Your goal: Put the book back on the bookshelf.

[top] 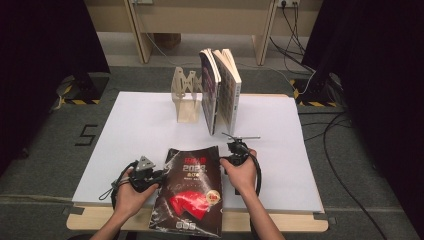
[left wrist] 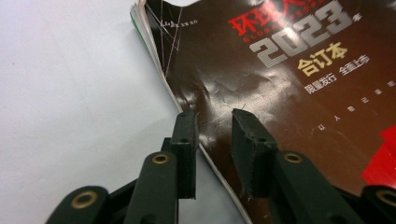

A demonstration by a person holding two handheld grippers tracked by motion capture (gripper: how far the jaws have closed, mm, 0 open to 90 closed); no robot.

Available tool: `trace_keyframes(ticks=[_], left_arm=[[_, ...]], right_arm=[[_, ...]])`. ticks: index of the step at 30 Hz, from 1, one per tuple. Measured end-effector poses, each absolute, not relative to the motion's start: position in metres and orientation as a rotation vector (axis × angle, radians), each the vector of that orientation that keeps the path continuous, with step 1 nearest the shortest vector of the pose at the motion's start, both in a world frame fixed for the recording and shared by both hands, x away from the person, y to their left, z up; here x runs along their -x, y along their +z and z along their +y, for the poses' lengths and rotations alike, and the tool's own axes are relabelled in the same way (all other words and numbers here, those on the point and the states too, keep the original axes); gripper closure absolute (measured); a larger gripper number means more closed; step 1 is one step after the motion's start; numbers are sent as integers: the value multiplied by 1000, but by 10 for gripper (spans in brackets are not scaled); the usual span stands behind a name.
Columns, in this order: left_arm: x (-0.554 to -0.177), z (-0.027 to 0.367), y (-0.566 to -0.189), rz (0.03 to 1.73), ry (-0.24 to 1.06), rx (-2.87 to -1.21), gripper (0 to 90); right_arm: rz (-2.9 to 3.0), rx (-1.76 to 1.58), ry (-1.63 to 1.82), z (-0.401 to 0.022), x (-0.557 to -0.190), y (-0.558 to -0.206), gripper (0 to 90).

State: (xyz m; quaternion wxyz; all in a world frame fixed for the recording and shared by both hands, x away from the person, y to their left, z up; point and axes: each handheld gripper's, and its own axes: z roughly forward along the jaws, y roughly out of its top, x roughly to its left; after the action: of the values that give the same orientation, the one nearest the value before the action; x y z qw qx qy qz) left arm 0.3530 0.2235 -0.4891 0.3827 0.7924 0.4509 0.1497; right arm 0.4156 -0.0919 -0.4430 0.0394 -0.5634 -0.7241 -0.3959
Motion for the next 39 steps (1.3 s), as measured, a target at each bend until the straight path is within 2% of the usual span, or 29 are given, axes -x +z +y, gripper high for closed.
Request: trace_keyframes(ticks=[10,18,27,39], left_arm=[[-353,233,-471,1119,449,-1897,552],[-358,235,-462,1119,444,-1847,435],[-360,232,-454,1062,484,-1829,438],[-363,223,-445,1015,468,-1821,445]], right_arm=[[-2191,1717,-1431,-91,-405,-404,875],[-2180,1720,-1555,-95,-404,-383,876],[-2212,1714,-1646,-87,-404,-366,875],[-2221,1740,-1754,-76,-406,-354,875]])
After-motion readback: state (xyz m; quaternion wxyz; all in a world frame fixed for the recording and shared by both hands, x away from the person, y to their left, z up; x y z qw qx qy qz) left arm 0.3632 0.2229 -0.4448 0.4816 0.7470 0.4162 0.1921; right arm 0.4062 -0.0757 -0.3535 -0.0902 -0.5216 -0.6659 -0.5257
